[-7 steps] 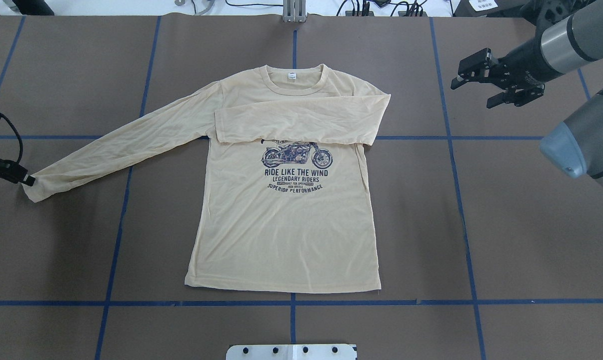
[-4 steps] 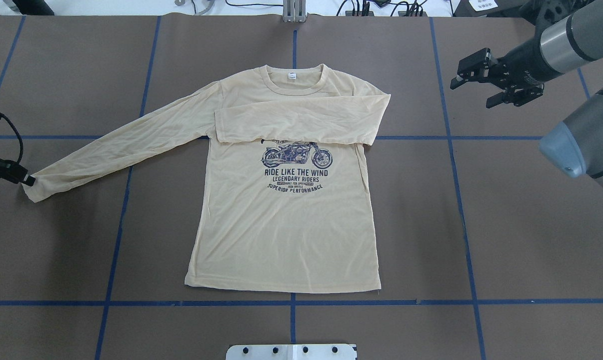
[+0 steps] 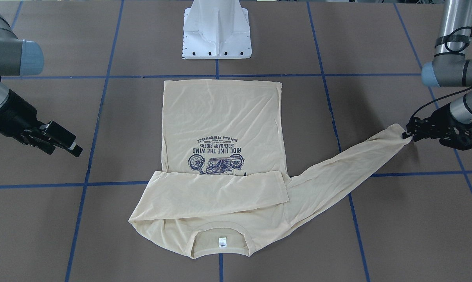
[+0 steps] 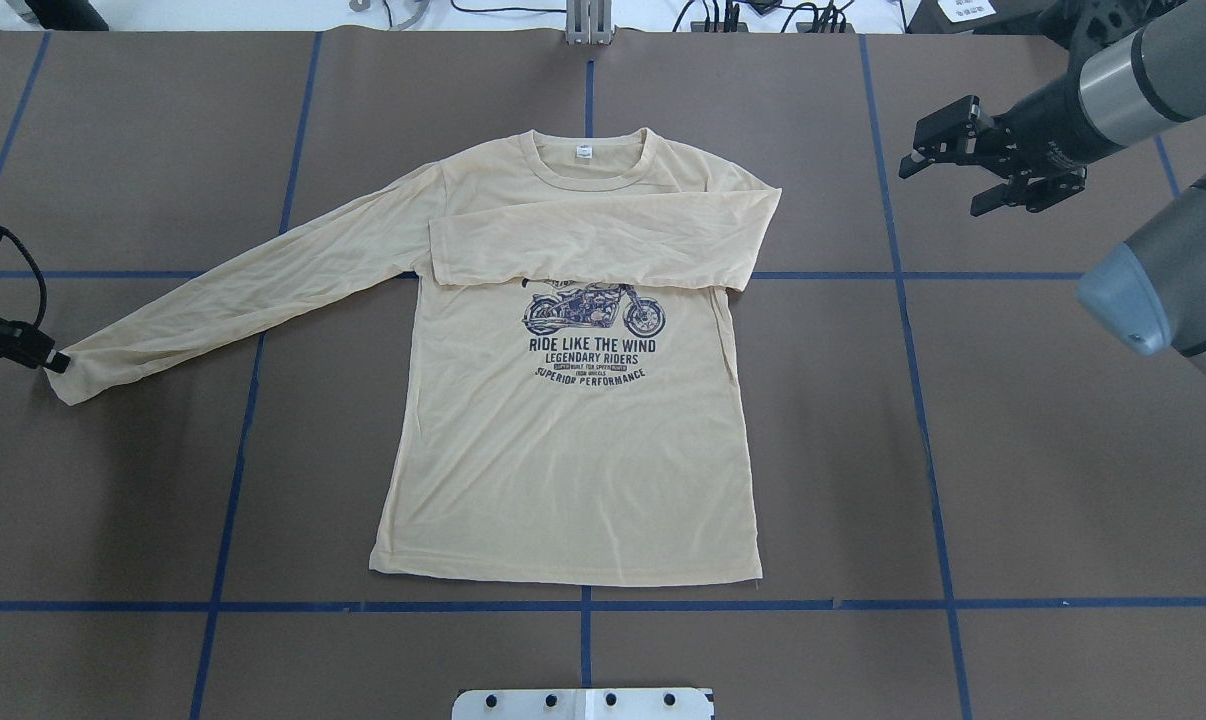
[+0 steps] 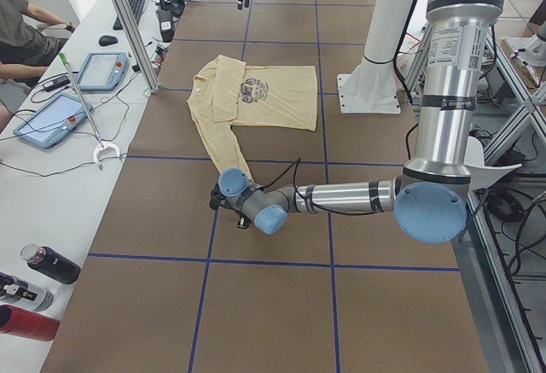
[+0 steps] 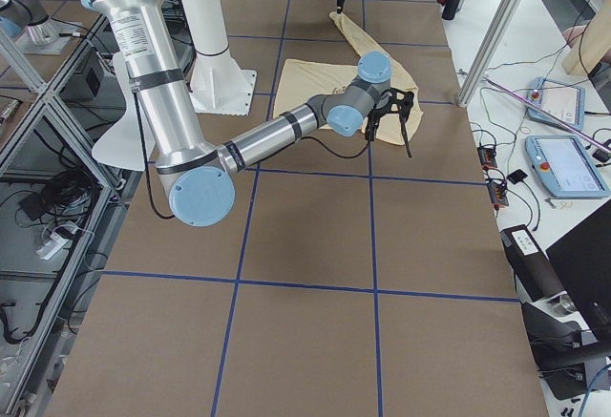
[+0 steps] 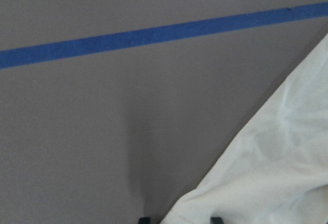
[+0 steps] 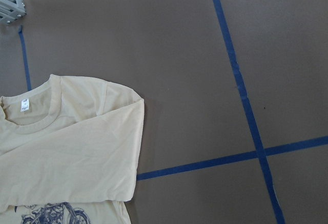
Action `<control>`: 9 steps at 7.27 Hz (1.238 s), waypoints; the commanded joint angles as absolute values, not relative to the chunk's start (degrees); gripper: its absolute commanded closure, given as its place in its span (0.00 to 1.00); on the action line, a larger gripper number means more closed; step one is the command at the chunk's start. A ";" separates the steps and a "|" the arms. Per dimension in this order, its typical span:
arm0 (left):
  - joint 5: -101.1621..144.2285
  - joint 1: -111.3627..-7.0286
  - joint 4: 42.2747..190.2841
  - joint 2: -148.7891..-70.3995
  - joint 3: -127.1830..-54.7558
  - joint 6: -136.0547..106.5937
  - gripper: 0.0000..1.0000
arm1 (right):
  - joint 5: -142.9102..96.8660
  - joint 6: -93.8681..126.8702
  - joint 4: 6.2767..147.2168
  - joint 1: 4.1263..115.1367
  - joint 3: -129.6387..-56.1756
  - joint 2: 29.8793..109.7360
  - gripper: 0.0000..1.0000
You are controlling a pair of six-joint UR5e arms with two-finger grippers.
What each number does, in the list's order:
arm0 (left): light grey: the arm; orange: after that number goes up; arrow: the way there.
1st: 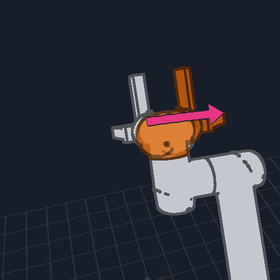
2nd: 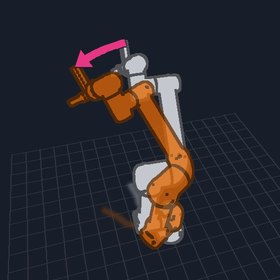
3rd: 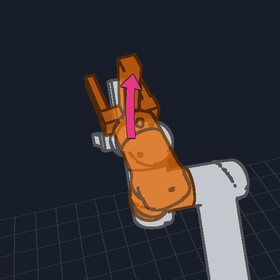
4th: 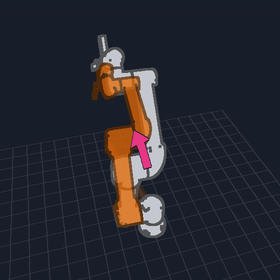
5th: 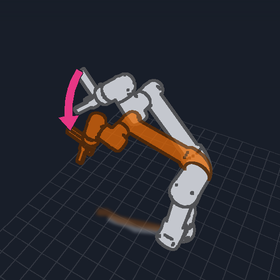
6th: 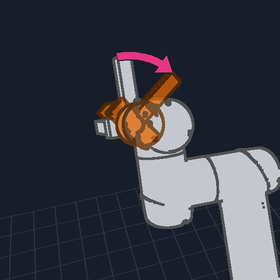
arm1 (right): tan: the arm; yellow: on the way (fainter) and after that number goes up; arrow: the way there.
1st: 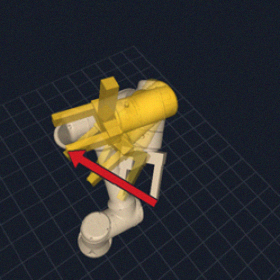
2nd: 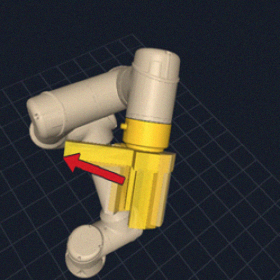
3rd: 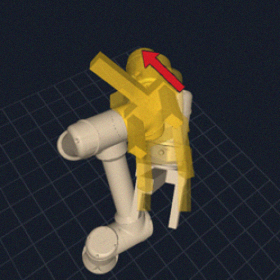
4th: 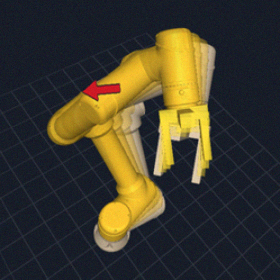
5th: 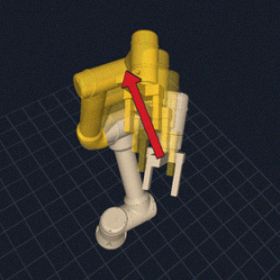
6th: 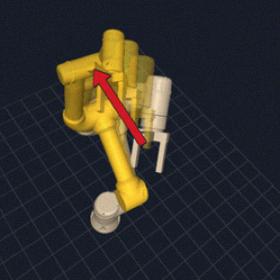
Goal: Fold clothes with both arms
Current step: 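Lower the left gripper to the cuff of the other sleeve and grasp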
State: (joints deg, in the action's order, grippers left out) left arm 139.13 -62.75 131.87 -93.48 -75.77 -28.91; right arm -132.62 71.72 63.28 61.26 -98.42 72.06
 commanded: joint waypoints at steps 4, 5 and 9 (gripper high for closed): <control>139.13 -62.75 131.84 -93.52 -75.50 -28.92 0.96 | -133.42 71.72 63.37 61.70 -98.35 71.98 0.01; 139.13 -62.75 131.84 -93.52 -75.59 -29.00 1.00 | -133.50 71.72 63.37 61.70 -98.35 72.07 0.01; 138.96 -62.93 131.66 -92.81 -76.82 -28.65 0.66 | -134.03 71.72 64.24 62.40 -98.52 71.81 0.01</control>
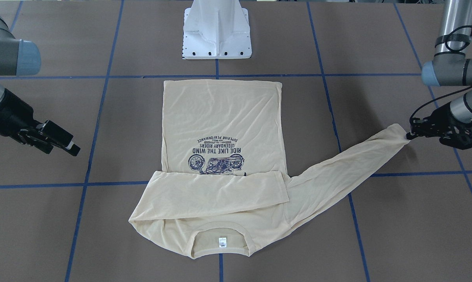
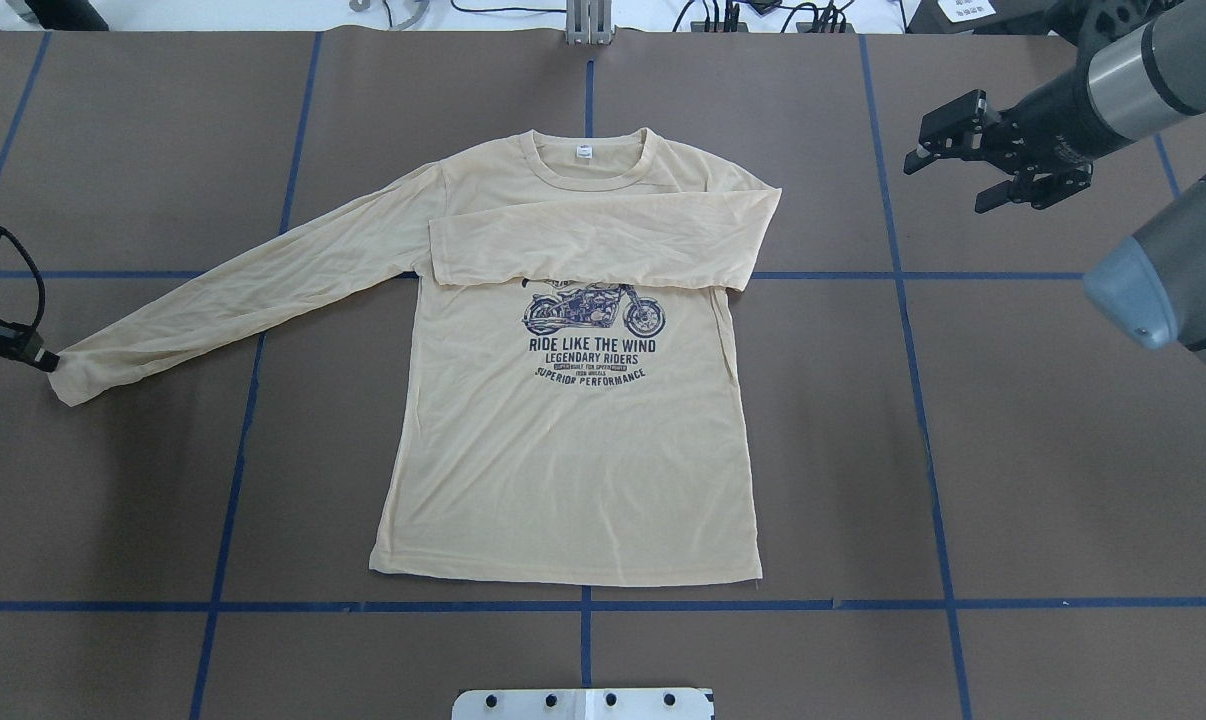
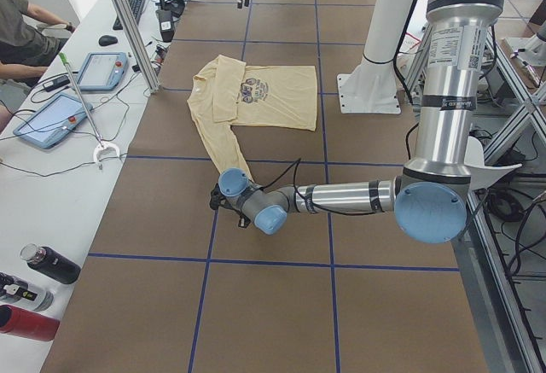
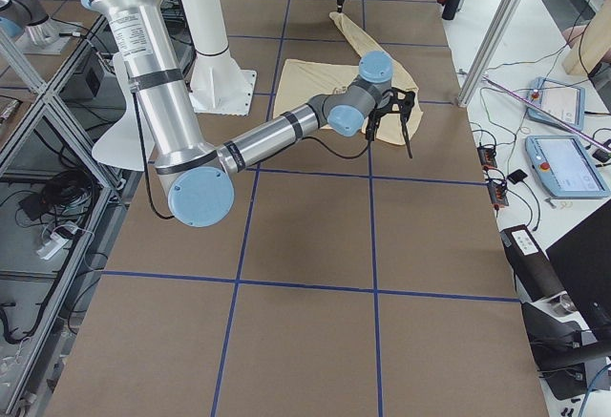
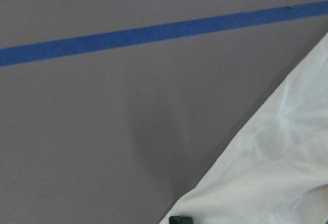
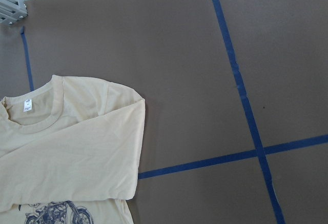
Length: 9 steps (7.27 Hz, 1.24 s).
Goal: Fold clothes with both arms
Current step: 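Lower the left gripper to the cuff of the other sleeve and grasp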
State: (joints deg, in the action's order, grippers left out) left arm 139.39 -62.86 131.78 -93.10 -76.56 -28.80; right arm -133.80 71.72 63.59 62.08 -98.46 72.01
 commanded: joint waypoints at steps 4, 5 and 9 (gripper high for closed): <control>133.24 -62.84 131.31 -93.07 -76.99 -30.22 0.36 | -134.21 71.72 65.83 62.49 -100.11 72.07 0.01; 133.16 -62.75 131.31 -93.34 -76.91 -31.45 0.37 | -134.21 71.72 65.92 62.49 -100.11 72.16 0.01; 133.77 -62.58 131.31 -93.16 -77.17 -32.17 0.40 | -134.12 71.72 66.62 62.40 -99.93 71.98 0.01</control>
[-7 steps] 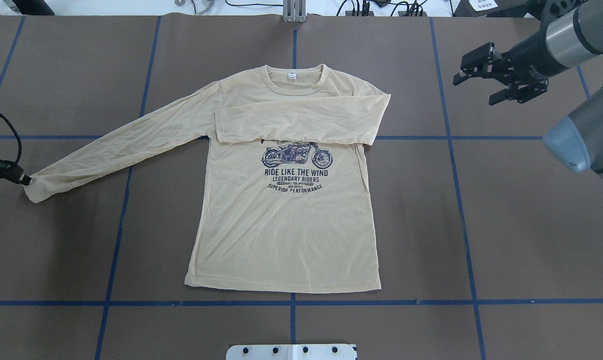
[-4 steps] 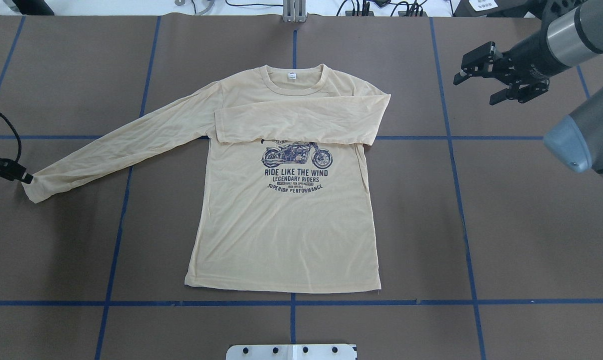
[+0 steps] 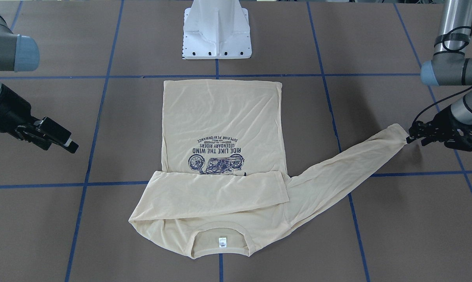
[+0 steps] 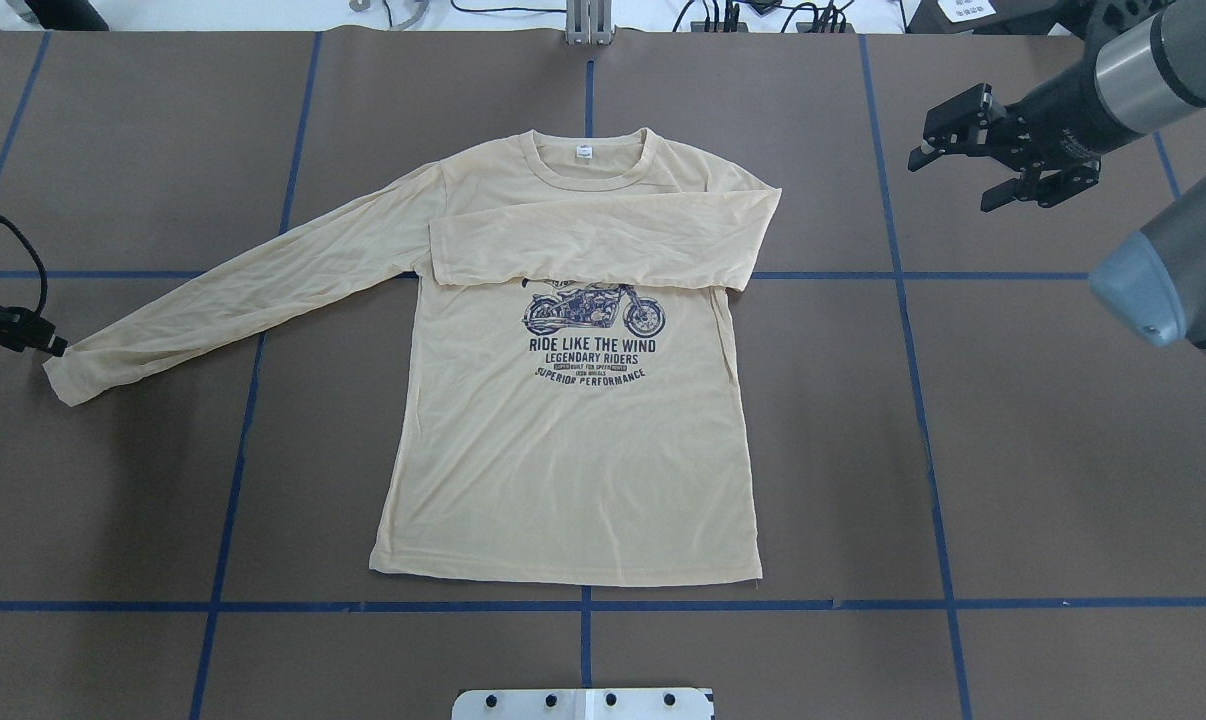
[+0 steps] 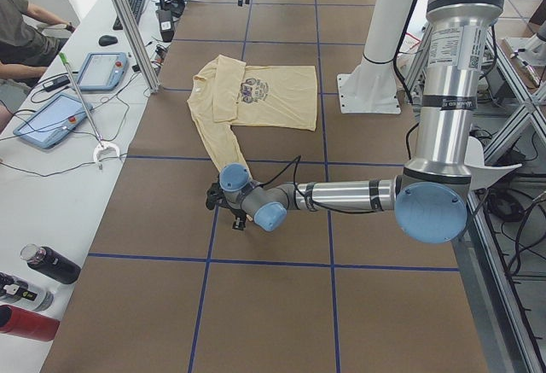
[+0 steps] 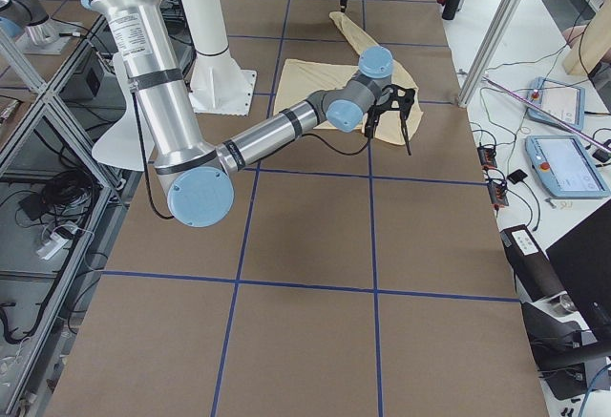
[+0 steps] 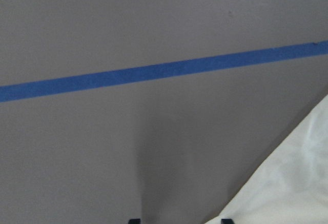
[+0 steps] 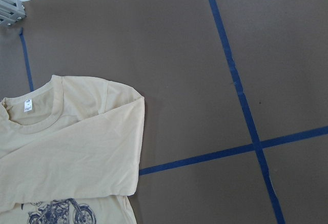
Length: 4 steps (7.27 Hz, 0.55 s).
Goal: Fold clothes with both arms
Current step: 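Lower the left gripper to the cuff of the other sleeve and grasp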
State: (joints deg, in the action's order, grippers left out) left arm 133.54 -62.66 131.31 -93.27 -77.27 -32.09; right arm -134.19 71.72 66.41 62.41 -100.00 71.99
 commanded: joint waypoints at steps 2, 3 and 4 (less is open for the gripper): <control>133.86 -62.58 131.31 -93.08 -77.25 -32.17 0.40 | -134.21 71.72 66.62 62.31 -99.84 71.98 0.01; 133.86 -62.49 131.31 -93.08 -77.34 -32.25 0.41 | -134.12 71.72 66.62 62.40 -99.84 72.07 0.01; 133.86 -62.14 131.31 -93.08 -77.34 -32.43 0.42 | -134.21 71.72 66.62 62.32 -99.84 72.07 0.01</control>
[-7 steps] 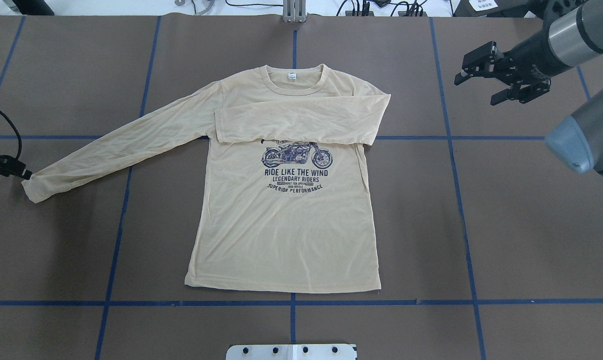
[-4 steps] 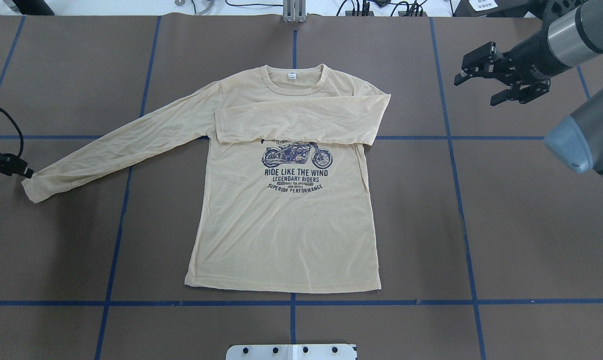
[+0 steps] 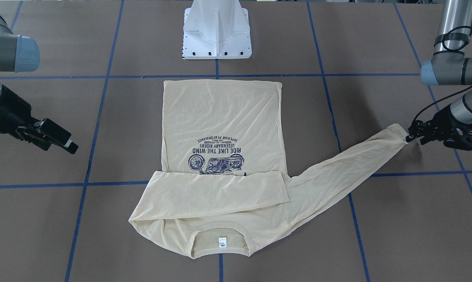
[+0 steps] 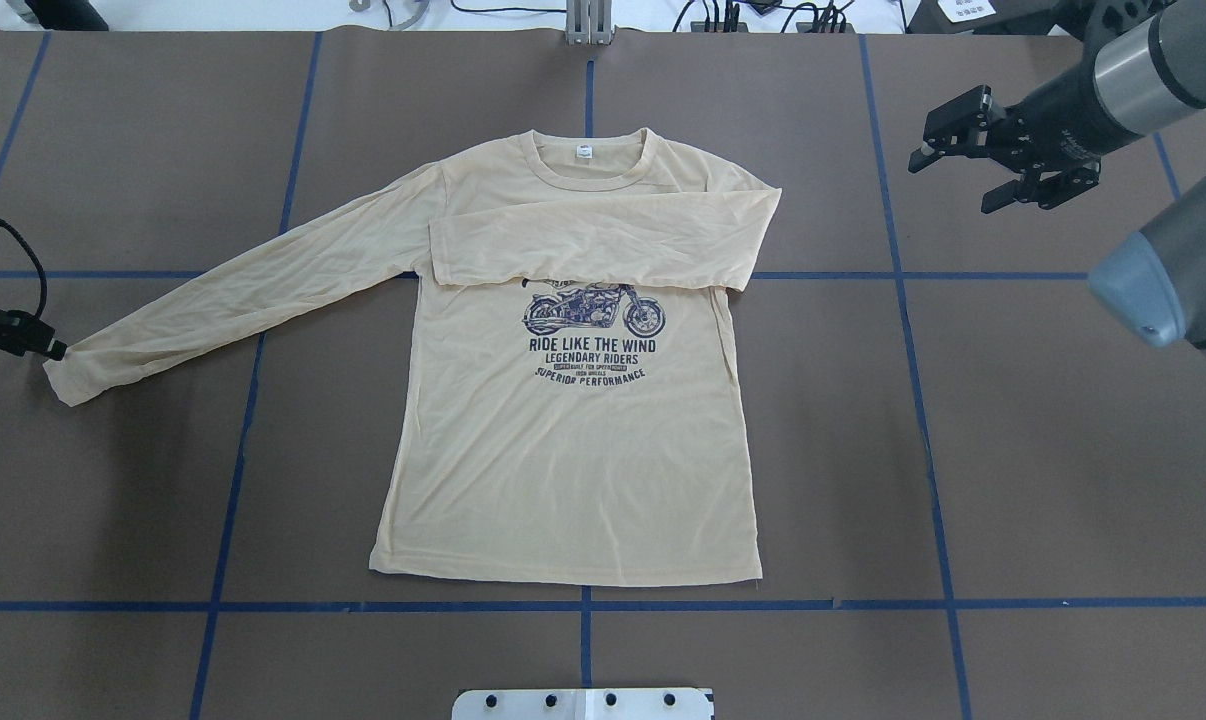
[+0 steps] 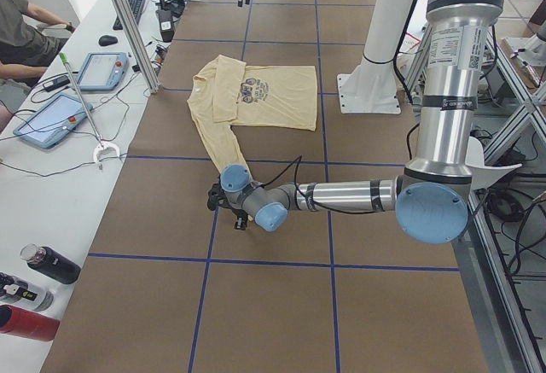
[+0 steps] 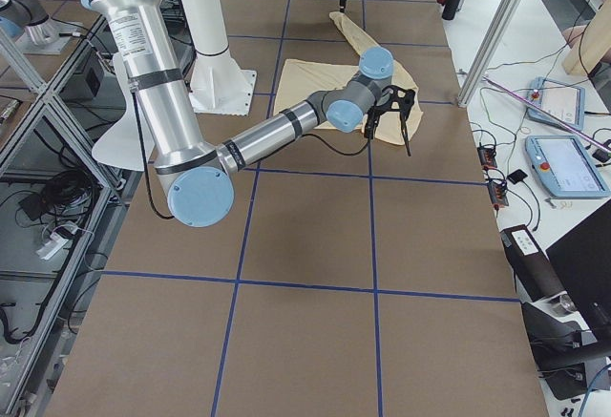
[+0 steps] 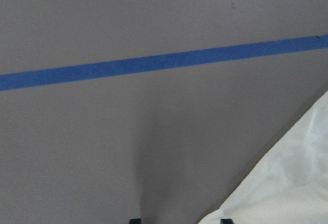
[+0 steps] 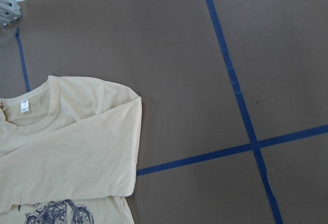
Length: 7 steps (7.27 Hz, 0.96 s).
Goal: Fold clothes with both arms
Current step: 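Lower the left gripper to the cuff of the other sleeve and grasp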
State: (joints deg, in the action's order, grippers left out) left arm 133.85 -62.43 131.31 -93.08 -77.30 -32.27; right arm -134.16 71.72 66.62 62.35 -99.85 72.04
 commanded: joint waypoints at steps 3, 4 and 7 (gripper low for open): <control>133.95 -60.56 131.40 -93.08 -77.69 -34.01 0.47 | -134.12 71.72 66.62 62.31 -99.76 72.07 0.01; 133.95 -60.47 131.31 -93.08 -77.87 -34.01 0.62 | -134.12 71.72 66.62 62.31 -99.76 72.07 0.01; 134.03 -60.38 131.31 -90.53 -81.47 -34.01 1.00 | -133.86 71.81 66.62 62.23 -99.76 72.16 0.01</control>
State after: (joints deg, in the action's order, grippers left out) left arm 133.96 -60.42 131.31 -91.69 -80.05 -34.01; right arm -133.97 71.74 66.62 62.28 -99.76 72.10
